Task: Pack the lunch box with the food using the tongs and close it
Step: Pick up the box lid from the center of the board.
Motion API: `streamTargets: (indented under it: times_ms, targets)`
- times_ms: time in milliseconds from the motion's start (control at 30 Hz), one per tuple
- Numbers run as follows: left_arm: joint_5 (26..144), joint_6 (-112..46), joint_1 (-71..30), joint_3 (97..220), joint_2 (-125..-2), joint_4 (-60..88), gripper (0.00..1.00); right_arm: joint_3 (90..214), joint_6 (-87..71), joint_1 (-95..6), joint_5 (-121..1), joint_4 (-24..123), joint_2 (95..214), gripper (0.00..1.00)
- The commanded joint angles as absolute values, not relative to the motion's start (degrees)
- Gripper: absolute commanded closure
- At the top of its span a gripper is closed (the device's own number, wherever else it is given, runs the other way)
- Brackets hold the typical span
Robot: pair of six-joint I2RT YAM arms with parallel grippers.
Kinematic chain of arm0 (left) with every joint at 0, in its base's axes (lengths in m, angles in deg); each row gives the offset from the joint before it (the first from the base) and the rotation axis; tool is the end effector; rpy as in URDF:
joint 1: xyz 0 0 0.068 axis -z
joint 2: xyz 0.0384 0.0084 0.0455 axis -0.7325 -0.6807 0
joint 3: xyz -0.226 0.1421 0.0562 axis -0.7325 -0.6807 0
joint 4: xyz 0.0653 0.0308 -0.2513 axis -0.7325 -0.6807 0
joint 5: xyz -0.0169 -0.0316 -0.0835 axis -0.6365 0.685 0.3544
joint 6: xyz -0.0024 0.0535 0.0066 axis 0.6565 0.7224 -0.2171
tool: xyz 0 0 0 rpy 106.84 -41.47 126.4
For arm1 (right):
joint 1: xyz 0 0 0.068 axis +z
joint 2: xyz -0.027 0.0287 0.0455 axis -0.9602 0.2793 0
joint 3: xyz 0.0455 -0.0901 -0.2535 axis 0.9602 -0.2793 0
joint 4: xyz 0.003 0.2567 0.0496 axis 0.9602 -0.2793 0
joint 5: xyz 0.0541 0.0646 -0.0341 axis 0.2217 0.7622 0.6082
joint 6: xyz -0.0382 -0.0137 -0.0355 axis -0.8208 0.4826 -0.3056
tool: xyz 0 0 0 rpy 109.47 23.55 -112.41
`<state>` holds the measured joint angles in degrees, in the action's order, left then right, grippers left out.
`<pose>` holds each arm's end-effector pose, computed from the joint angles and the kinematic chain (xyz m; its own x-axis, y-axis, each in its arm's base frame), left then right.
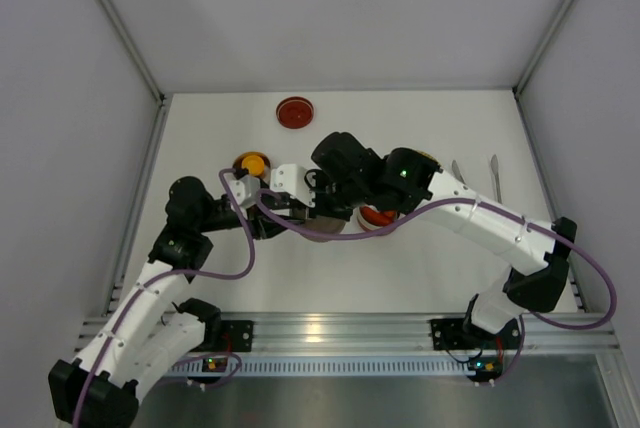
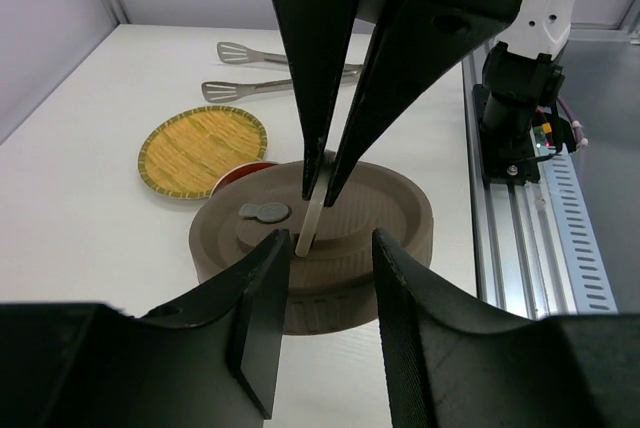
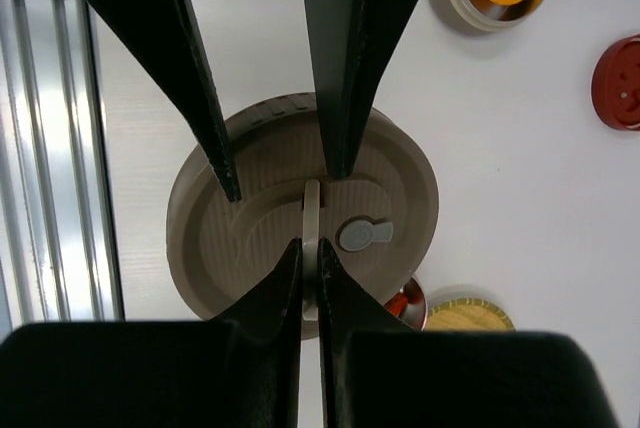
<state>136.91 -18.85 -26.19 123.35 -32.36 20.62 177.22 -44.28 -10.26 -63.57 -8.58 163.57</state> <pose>0.1521 -0.0913 0.3266 0.0584 0.0016 -0.9983 0.9866 0.1524 0.0580 0.1413 0.2891 0.4034 0.1618 -0.7735 -0.6128 -0.9568 0.0290 -0.2893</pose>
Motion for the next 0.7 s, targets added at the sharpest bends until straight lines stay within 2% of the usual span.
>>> streamTargets:
  times_ms: [0, 200, 667]
  targets:
    - [136.9, -15.5, -25.6, 123.6, -32.3, 22.3, 0.57, 181.7, -43.9, -9.0, -58.7, -9.3, 163.8, 1.0]
    - [137.1, -9.0, -24.4, 124.0, -31.8, 17.9, 0.59, 183.1, -43.8, -8.9, -56.3, -10.3, 164.3, 1.0]
    - [136.2, -8.9, -22.7, 125.4, -33.4, 18.5, 0.57, 183.5, -43.9, -9.0, -56.0, -10.1, 164.6, 1.0]
